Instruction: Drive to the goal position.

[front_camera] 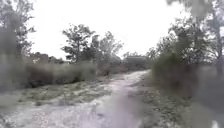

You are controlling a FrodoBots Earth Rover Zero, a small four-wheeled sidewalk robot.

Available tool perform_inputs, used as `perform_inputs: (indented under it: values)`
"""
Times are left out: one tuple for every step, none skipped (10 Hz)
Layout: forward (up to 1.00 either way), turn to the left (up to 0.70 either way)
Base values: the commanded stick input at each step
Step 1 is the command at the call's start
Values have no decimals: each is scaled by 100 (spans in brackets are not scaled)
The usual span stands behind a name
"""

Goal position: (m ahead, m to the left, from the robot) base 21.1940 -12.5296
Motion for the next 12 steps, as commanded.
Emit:
perform_inputs:
  values:
    - [100,0]
    - [100,0]
    - [100,-7]
    - [100,-25]
    - [100,-27]
    - [100,-27]
    - [100,-27]
    - [100,-27]
    - [100,-3]
    - [100,0]
    - [100,0]
    - [100,0]
